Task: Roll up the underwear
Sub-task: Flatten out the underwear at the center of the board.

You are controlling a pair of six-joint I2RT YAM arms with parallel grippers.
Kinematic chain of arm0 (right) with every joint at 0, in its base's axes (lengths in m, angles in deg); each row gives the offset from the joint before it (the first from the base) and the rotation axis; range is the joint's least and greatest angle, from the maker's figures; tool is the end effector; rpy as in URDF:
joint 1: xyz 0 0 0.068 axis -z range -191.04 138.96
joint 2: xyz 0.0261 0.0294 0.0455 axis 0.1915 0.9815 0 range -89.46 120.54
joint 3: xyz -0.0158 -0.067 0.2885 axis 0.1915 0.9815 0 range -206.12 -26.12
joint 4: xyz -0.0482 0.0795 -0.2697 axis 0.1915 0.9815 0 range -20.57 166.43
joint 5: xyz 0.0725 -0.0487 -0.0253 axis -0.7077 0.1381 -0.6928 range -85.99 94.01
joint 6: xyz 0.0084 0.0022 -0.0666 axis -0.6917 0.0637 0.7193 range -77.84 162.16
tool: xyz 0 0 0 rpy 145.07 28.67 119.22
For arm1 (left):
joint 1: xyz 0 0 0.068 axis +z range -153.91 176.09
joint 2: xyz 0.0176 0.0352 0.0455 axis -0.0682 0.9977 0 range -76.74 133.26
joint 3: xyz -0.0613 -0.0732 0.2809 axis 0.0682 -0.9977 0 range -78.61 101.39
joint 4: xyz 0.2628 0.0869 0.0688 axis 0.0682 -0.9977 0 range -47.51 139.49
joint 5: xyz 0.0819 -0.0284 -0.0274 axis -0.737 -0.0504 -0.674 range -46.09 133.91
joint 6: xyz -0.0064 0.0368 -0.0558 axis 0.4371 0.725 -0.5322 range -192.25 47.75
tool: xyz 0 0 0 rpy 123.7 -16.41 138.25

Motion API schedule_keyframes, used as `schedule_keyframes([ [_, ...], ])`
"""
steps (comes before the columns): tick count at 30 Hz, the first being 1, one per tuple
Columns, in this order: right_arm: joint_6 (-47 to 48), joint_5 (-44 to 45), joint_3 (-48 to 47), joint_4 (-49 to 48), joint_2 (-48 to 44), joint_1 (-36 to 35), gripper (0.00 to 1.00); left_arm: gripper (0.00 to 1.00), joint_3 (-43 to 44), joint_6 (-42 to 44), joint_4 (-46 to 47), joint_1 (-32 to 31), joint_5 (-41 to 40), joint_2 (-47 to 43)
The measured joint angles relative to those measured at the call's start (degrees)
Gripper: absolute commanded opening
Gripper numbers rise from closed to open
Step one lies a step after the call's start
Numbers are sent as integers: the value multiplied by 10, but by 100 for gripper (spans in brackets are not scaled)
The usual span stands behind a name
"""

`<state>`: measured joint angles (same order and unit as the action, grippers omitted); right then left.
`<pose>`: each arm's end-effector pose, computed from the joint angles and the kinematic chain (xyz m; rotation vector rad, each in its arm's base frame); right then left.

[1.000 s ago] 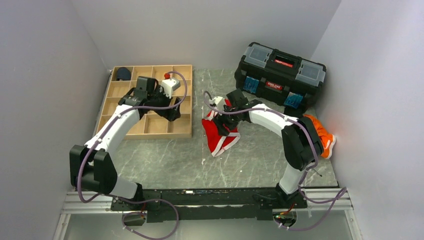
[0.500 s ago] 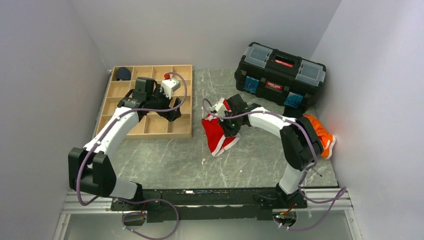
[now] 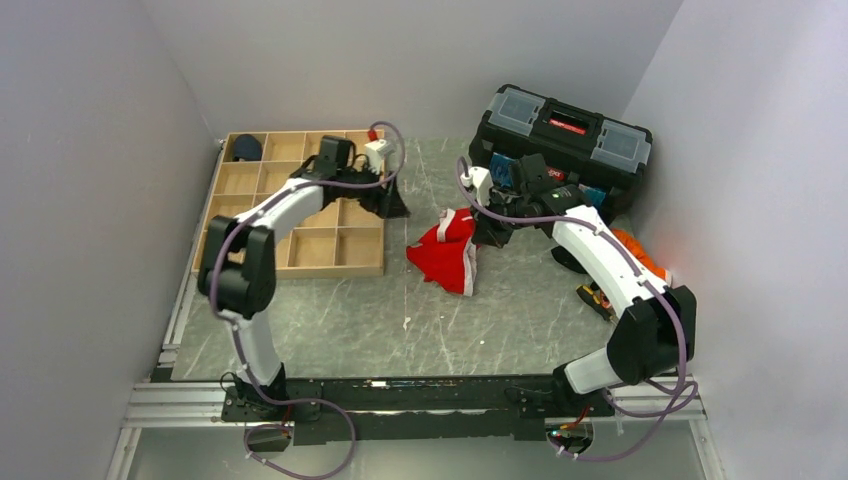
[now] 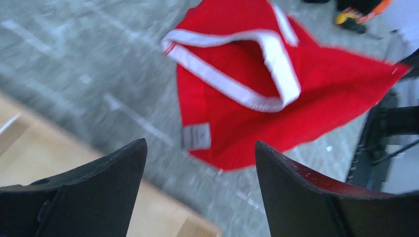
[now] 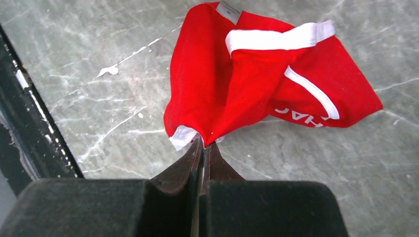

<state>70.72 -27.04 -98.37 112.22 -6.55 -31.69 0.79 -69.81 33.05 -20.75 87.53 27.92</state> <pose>0.3014 0.1431 0.3125 -1.2024 2.0955 0.6119 0.4173 -0.1650 0.2566 0.7614 2.1135 -1.0021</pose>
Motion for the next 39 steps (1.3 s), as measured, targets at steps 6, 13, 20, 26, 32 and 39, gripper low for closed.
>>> schedule_keyframes([
  [6, 6, -17, 23, 28, -1, 19, 0, 83, 57, -98, 59, -62, 71, 105],
  [13, 6, -26, 40, 38, -1, 30, 0, 82, 58, -151, 100, -117, 112, 133],
  [20, 6, -30, 48, 39, -4, 32, 0, 71, 61, -155, 94, -138, 110, 168],
  [26, 3, -30, 48, 38, -12, 36, 0, 28, 60, -164, 98, -142, 126, 172],
  [32, 1, -21, 45, 38, -13, 37, 0, 0, 76, -170, 79, -144, 181, 172],
  [39, 5, 36, -43, 61, -21, 37, 0, 0, 184, -109, -71, -125, 169, 131],
])
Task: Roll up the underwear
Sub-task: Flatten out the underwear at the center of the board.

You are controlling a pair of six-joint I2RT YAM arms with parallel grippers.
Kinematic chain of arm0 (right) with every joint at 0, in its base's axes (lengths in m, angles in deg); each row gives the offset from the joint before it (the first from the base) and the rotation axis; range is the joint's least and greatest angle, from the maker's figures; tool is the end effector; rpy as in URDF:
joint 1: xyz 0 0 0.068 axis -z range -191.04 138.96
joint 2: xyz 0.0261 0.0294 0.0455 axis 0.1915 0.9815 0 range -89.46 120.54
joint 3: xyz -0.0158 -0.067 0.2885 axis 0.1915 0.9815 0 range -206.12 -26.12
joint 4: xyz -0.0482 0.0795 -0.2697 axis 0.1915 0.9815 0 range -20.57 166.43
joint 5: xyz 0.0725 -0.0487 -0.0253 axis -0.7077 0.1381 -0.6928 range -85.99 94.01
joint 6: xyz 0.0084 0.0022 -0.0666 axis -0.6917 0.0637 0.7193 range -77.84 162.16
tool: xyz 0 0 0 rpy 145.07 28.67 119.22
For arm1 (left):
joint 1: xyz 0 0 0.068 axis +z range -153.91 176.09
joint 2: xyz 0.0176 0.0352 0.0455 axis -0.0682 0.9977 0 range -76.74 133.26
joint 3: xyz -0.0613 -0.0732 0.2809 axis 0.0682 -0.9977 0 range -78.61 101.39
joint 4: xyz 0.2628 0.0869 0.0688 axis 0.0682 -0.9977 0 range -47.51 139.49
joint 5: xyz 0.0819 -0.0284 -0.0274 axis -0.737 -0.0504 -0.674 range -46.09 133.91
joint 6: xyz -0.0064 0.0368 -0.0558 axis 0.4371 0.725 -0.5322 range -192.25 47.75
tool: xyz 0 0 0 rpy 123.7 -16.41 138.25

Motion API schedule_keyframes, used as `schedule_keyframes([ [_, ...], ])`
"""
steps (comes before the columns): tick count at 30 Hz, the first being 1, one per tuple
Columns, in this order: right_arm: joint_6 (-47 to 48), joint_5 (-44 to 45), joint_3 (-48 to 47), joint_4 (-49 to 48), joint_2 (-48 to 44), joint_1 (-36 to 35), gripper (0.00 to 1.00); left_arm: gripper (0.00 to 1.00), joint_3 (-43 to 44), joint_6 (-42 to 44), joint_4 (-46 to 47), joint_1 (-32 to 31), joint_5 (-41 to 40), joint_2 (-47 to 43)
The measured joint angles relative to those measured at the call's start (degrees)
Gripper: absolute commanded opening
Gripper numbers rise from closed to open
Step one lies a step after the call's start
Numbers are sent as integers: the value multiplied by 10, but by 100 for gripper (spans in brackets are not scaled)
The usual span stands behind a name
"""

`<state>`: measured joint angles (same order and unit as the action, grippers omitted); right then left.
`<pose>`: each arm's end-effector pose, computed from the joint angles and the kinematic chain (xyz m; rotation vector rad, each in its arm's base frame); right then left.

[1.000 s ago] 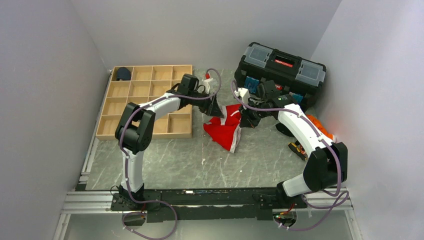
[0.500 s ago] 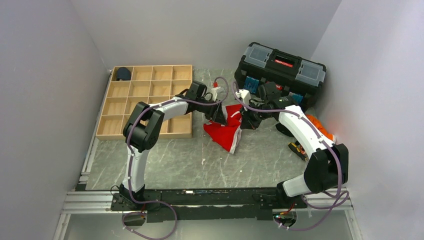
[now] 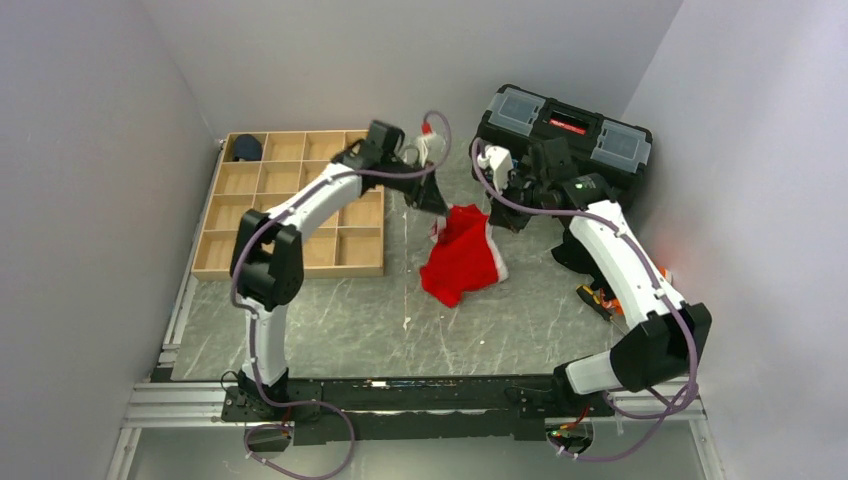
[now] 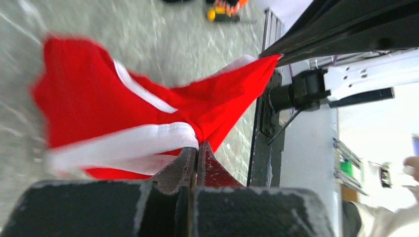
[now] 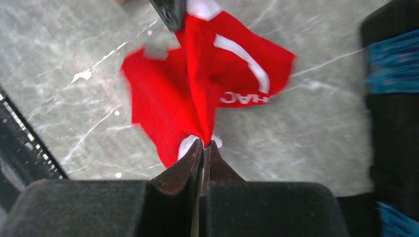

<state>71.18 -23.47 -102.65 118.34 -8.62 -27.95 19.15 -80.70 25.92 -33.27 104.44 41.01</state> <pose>0.2998 0.1170 0.3406 -1.1219 2.1448 0.5020 0.4142 -0.2866 0.2637 0.9634 2.1130 -1.5568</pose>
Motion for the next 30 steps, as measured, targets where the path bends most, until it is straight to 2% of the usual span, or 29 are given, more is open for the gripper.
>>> schedule_keyframes([
  [6, 4, 30, -116, 19, -14, 0, 0, 0, 153, 43, -94, 38, -37, -76],
  [10, 7, 29, -145, 20, -30, -1, 0, 0, 194, 62, -121, 37, -51, -125],
  [18, 27, -14, -120, 58, -97, -15, 0, 0, 136, 126, -176, 7, -70, -183],
  [24, 44, -54, -109, 118, -147, -36, 0, 0, 56, 194, -254, -64, -117, -220],
  [30, 39, -18, -69, 116, -186, -37, 0, 0, 41, 198, -269, -83, -193, -260],
])
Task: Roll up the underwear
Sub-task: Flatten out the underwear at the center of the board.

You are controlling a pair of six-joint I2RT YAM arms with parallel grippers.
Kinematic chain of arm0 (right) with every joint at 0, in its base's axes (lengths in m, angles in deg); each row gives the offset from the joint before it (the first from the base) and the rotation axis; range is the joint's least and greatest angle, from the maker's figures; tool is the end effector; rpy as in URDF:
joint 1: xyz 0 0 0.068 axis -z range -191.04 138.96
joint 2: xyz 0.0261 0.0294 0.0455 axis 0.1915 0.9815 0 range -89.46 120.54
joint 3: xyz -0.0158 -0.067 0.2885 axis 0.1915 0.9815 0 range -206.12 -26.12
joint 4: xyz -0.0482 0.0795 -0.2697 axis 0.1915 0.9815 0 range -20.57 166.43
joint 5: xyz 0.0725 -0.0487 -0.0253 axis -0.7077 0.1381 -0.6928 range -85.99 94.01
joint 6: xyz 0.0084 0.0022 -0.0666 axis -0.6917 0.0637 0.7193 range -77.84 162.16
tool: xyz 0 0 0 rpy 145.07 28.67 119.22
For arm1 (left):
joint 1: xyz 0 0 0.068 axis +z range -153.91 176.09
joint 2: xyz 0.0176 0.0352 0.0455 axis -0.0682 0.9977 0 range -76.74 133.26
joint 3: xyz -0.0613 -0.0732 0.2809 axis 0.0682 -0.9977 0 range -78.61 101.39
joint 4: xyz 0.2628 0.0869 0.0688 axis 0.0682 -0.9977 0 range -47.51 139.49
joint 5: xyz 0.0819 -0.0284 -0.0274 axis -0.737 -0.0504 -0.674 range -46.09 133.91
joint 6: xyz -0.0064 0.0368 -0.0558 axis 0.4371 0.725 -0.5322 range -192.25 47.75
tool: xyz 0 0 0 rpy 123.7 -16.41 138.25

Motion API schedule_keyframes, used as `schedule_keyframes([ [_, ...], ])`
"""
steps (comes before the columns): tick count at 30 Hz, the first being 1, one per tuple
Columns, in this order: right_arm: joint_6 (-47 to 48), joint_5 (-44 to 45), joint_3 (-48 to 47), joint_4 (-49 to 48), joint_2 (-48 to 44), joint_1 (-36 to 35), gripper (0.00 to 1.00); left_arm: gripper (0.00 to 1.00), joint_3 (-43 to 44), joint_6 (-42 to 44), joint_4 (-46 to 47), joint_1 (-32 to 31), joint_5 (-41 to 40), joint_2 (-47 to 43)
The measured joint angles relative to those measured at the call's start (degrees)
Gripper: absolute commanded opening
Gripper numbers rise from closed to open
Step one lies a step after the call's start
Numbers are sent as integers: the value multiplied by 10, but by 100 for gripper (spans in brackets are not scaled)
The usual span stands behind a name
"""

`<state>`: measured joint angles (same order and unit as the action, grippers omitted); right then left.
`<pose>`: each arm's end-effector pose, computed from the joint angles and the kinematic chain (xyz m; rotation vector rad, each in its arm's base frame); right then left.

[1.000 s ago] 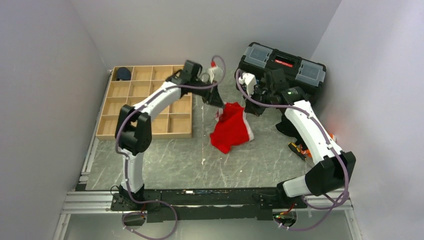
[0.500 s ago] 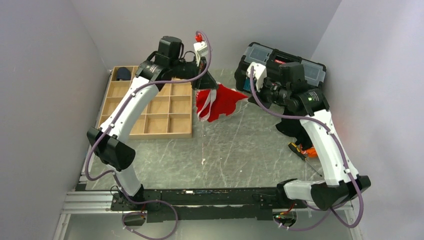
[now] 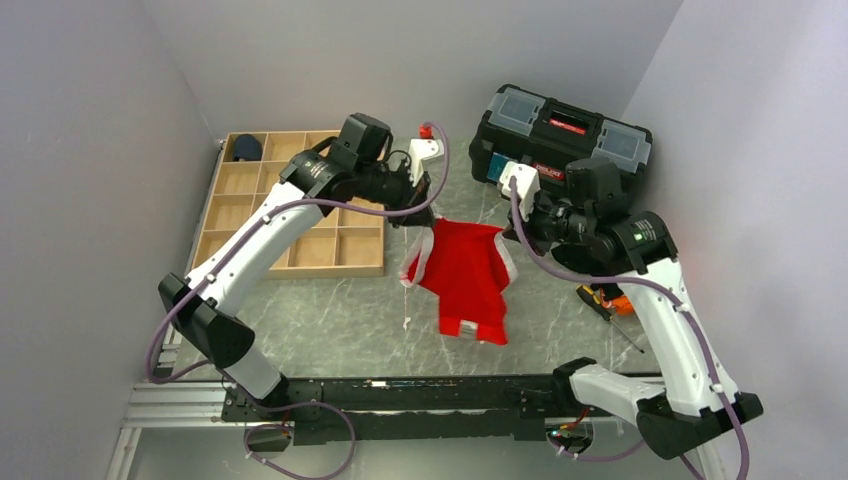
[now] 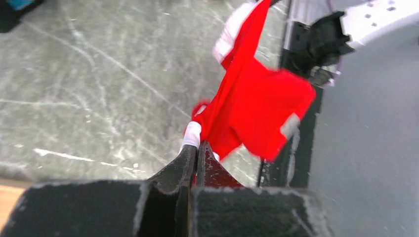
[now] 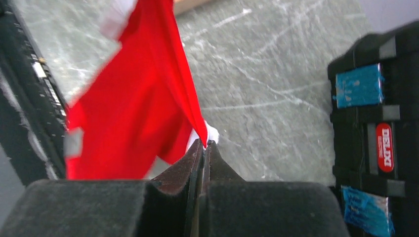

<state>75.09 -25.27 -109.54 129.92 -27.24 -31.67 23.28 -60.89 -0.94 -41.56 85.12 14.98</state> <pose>0.1866 0.0982 0.4461 -1.2204 1.8204 0.4545 0.2723 -0.2548 0.4349 1.2857 1.8783 -1.0573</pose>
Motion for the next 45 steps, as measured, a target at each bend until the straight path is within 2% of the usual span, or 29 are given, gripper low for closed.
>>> schedule_keyframes([
  [2, 0, 26, 21, -14, 10, 2, 0, 0, 13, -6, 5, 2, -33, 8],
  [4, 0, 45, 39, -36, 36, 13, 0, 8, 31, -16, 16, 3, -62, 33],
  [7, -1, 74, 51, -80, 115, 42, 13, 42, 75, -37, 42, 9, -107, 113],
  [10, -6, 111, 52, -130, 220, 67, 38, 69, 141, -65, 64, 28, -150, 239],
  [12, -20, 132, 47, -157, 291, 78, 70, 87, 191, -92, 76, 47, -182, 335],
  [13, -27, 141, 42, -169, 327, 84, 78, 93, 203, -99, 81, 55, -196, 369],
  [14, -37, 146, 39, -178, 350, 87, 82, 98, 206, -108, 85, 63, -208, 396],
  [17, -56, 153, 47, -200, 388, 90, 91, 99, 157, -127, 96, 88, -227, 420],
  [20, -63, 134, 82, -221, 354, 88, 92, 99, 60, -131, 129, 115, -220, 370],
  [23, -61, 100, 114, -225, 299, 81, 91, 99, -31, -129, 152, 137, -199, 275],
  [26, -62, 69, 135, -237, 251, 54, 89, 99, -82, -126, 167, 161, -163, 182],
  [30, -71, 58, 145, -272, 245, -27, 85, 99, -133, -120, 195, 201, -104, 82],
  [34, -88, 63, 137, -302, 298, -90, 82, 99, -177, -100, 194, 244, -54, 37],
  [38, -109, 80, 93, -322, 387, -106, 82, 99, -242, -87, 187, 285, -29, 6],
  [45, -118, 107, -78, -330, 535, -110, 89, 99, -284, -54, 144, 365, -15, -64],
])
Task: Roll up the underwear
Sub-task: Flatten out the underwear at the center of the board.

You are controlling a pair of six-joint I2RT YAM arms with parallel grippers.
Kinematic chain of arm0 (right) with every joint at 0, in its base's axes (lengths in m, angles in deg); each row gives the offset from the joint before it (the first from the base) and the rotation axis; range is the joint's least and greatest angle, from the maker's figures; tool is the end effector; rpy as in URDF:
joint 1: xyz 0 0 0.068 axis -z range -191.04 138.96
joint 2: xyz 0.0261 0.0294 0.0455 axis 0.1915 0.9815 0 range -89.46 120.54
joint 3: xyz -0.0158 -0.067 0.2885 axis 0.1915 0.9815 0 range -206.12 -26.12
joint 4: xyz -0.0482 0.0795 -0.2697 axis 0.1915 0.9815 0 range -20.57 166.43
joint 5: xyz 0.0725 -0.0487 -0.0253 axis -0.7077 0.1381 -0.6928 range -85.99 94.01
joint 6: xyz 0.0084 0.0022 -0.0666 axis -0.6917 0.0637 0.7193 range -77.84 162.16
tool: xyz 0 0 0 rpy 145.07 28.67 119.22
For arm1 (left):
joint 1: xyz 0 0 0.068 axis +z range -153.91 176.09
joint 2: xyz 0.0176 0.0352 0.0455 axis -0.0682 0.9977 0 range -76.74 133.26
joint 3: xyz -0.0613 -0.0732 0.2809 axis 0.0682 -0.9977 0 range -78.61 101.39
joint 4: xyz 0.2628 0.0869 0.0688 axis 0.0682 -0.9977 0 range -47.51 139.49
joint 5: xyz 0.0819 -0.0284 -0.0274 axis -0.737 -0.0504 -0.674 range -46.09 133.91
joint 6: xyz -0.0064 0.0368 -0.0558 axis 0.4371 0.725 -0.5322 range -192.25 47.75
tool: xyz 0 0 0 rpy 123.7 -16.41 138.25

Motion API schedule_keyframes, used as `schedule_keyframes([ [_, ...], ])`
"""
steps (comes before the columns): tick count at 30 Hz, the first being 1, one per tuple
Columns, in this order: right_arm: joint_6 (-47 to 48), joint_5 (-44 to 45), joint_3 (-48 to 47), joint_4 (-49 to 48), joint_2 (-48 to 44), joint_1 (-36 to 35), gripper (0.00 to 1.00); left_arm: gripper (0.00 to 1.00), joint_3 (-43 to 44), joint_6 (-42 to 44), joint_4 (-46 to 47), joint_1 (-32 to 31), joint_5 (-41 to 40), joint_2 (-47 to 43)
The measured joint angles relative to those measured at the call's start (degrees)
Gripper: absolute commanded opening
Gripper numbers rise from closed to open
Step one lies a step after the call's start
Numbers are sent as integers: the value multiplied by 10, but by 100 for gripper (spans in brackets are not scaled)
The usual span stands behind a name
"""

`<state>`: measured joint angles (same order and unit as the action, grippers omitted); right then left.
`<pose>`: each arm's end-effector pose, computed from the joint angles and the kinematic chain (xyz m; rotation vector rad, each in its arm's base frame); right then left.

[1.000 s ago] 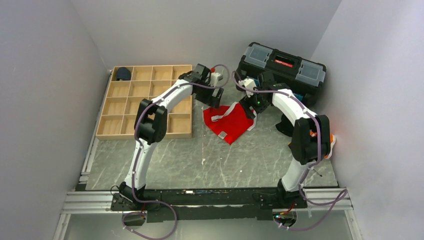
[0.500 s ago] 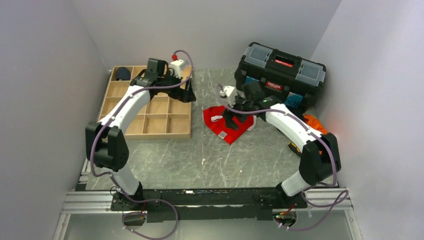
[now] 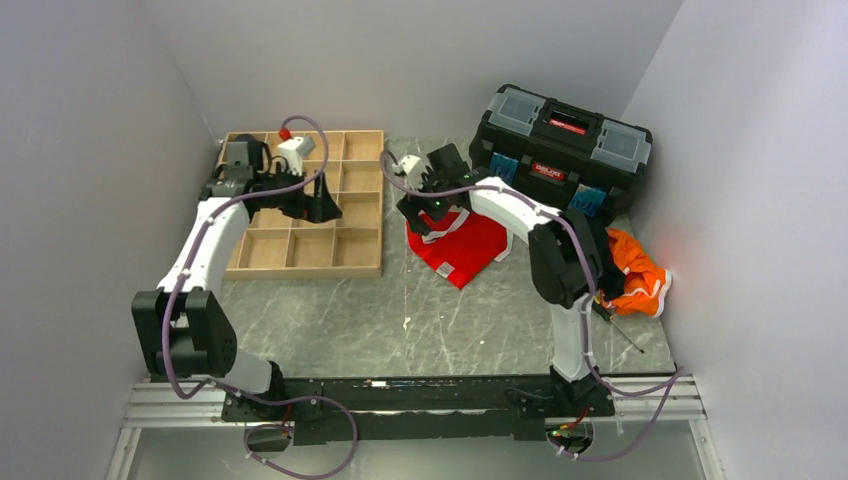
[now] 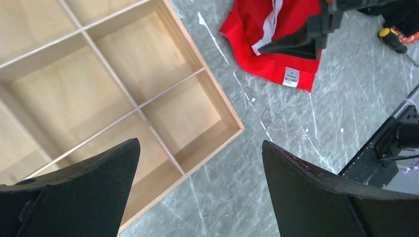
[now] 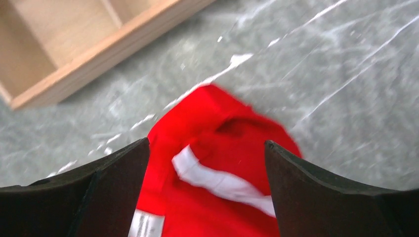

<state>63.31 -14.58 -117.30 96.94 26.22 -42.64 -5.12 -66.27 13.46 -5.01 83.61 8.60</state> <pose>0.4107 0.2727 0.2177 -1.2217 2.1506 0.4799 0.3499 -0.0410 0.3189 0.4556 2.2486 -0.7824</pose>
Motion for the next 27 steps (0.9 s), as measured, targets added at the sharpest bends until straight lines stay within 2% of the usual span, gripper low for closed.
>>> schedule_keyframes([
  [7, 5, 3, -152, 27, 121, -3, 87, 99, -12, 27, -23, 54, 14, -50],
  [12, 9, 3, -169, 53, 161, -5, 77, 99, -14, 36, -32, 61, 24, -50],
  [20, 14, 8, -169, 71, 169, -7, 37, 99, -19, 38, -40, 69, 35, -50],
  [21, 12, 10, -167, 71, 169, -7, 29, 99, -20, 37, -39, 70, 37, -50],
  [23, 11, 11, -167, 71, 169, -7, 3, 99, -21, 36, -39, 71, 39, -50],
  [27, 12, 12, -176, 84, 169, -8, 0, 99, -24, 34, -38, 73, 41, -49],
])
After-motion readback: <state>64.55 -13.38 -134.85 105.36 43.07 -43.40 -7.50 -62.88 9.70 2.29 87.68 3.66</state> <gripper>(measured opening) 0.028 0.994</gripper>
